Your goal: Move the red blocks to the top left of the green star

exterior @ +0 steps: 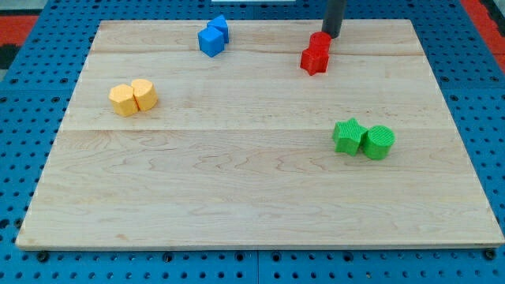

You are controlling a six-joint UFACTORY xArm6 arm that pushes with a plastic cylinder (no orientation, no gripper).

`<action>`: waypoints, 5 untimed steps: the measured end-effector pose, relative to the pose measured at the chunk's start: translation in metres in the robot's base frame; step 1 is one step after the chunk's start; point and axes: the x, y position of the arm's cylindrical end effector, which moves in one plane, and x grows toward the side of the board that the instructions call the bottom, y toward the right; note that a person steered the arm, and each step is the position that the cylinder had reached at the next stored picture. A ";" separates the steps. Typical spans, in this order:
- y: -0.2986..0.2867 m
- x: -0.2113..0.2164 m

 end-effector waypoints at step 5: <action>-0.003 0.069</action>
